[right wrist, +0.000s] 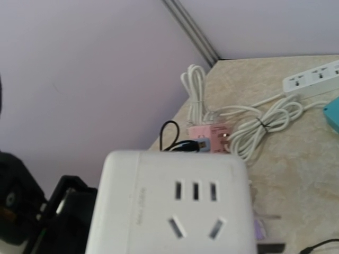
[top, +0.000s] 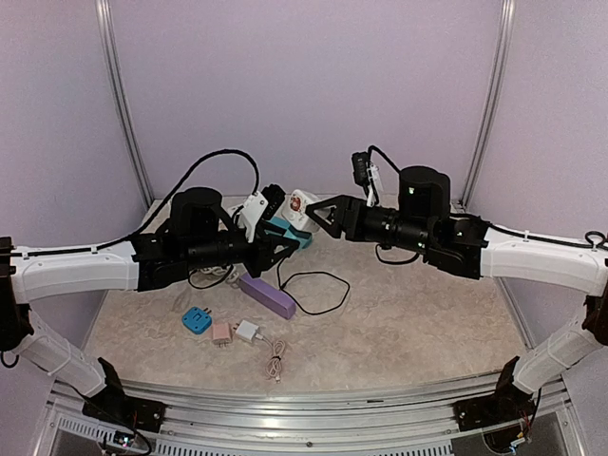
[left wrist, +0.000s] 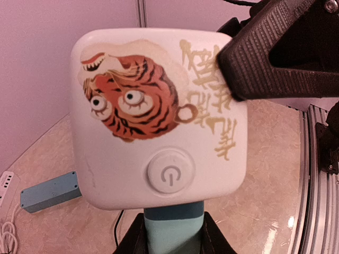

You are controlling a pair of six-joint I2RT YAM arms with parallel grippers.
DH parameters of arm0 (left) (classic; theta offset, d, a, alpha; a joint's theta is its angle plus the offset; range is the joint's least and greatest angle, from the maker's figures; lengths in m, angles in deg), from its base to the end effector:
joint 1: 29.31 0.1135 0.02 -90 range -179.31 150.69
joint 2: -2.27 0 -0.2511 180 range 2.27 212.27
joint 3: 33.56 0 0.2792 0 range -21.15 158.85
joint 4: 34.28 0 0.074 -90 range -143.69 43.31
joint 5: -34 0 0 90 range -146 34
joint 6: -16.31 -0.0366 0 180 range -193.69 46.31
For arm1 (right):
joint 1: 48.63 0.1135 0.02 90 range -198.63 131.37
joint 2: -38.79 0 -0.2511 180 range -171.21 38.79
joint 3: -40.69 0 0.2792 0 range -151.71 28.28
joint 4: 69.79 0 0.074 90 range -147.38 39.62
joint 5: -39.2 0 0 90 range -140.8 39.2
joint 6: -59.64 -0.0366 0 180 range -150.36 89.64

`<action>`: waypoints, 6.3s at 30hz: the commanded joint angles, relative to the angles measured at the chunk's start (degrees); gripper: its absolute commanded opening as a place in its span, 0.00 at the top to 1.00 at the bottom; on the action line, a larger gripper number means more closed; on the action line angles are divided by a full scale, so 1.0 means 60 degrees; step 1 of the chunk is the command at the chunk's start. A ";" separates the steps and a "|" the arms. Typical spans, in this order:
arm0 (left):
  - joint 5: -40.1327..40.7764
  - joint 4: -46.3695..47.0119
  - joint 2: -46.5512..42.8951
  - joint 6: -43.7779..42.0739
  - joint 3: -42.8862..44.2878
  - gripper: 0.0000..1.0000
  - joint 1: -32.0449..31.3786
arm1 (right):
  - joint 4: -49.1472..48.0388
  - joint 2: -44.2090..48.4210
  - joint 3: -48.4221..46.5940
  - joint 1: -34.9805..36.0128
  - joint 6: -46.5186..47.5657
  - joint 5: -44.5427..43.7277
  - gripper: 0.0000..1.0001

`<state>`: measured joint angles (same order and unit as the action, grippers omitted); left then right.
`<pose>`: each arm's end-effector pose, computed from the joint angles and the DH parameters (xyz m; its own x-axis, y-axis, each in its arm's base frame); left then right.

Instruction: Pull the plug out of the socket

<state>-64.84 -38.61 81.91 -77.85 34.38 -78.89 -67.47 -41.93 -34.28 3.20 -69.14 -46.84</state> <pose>0.2253 -0.2732 0.2735 -0.1171 0.2480 -0.9617 0.8588 0.5116 0.0274 0.2246 0.2899 0.3178 -0.5853 0.2664 -0.7658 -0.5900 0.5078 0.6277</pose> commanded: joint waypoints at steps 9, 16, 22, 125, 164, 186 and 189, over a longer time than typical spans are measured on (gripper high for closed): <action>-0.0070 -0.0229 -0.0177 0.0364 -0.0085 1.00 0.0149 | -0.0897 0.0447 0.0343 -0.1069 0.0028 0.0611 1.00; -0.0056 -0.0247 -0.0163 0.0370 -0.0099 1.00 0.0149 | -0.1002 0.0472 0.0317 -0.1073 0.0057 0.0767 1.00; -0.0065 -0.0231 -0.0216 0.0388 -0.0056 1.00 0.0152 | 0.0275 0.0285 0.0074 -0.1060 0.0652 -0.0365 1.00; -0.3271 -0.0742 -0.0976 0.2112 0.0061 0.04 0.0998 | -0.0851 0.1441 0.0646 -0.2443 0.1767 0.3143 1.00; -0.6921 -0.0247 0.0145 0.3125 0.1102 0.19 0.1357 | -0.2552 -0.0004 -0.0339 -0.1430 0.1616 0.7788 1.00; -0.6962 0.0116 -0.0216 0.2925 0.0649 0.77 0.1350 | -0.2708 -0.0098 -0.0352 -0.1652 0.0902 0.7146 1.00; -0.7056 0.0105 -0.0249 0.2867 0.0634 0.79 0.1335 | -0.2607 -0.0247 -0.0466 -0.1731 0.0529 0.7119 1.00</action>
<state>-107.16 -38.50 81.76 -59.06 39.36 -70.68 -79.84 -42.68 -35.57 -6.13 -62.04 -2.86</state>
